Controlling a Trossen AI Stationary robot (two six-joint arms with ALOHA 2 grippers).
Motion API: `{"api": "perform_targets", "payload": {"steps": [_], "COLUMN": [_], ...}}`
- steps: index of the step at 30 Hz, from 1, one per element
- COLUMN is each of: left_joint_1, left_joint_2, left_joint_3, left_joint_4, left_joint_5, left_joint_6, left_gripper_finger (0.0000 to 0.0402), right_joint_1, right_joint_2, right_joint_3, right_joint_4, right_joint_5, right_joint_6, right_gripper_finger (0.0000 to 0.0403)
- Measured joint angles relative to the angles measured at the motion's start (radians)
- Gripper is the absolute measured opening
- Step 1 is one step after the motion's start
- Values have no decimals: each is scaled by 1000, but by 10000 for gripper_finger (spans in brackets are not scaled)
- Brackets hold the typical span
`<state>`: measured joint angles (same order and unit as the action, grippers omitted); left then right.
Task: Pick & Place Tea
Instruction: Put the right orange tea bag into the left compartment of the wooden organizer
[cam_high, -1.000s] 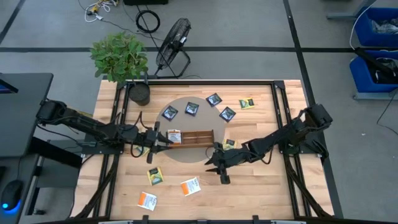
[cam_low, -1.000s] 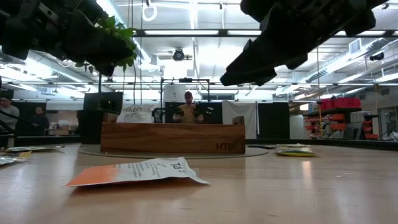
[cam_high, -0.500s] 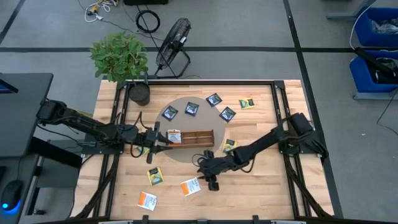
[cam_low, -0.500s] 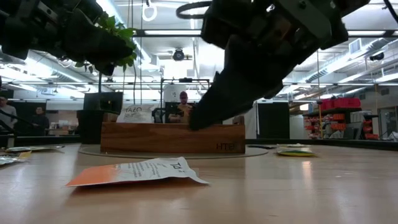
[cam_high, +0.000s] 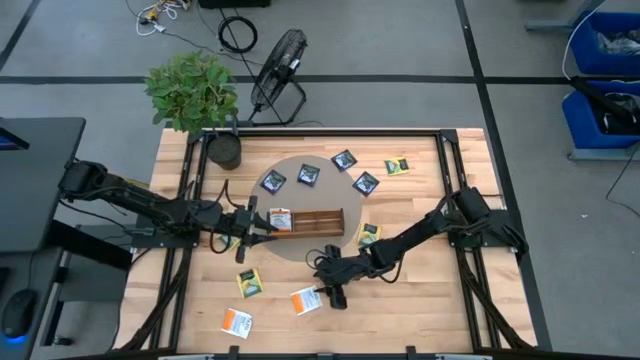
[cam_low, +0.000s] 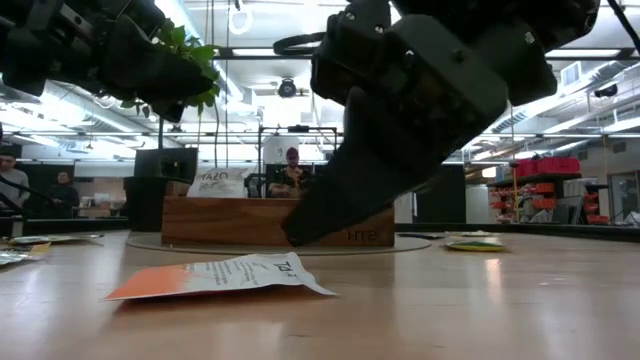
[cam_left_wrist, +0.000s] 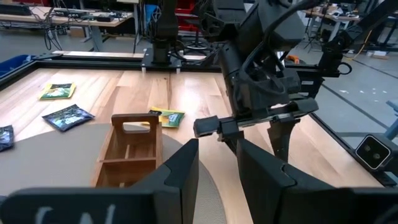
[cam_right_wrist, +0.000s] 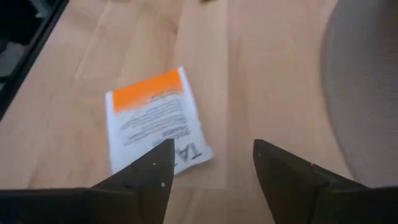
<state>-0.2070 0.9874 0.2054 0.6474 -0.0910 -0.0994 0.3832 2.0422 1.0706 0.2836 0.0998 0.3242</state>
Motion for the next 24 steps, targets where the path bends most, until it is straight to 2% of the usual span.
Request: {"api": "perform_targets", "payload": {"steps": [10, 15, 20, 24], "left_joint_1": [0, 0, 0, 0], "left_joint_2": [0, 0, 0, 0], "left_joint_3": [0, 0, 0, 0], "left_joint_4": [-3, -4, -2, -4], "left_joint_5": [0, 0, 0, 0], "left_joint_6": [6, 6, 1, -21], "left_gripper_finger": [115, 115, 115, 115], "right_joint_1": [23, 33, 31, 31], "right_joint_2": [2, 64, 112, 110], "right_joint_3": [0, 15, 93, 126], "right_joint_4": [35, 63, 1, -83], "right_joint_5": [10, 23, 24, 23], "right_joint_6": [-11, 2, -2, -12], "right_gripper_finger": [224, 224, 222, 201]}}
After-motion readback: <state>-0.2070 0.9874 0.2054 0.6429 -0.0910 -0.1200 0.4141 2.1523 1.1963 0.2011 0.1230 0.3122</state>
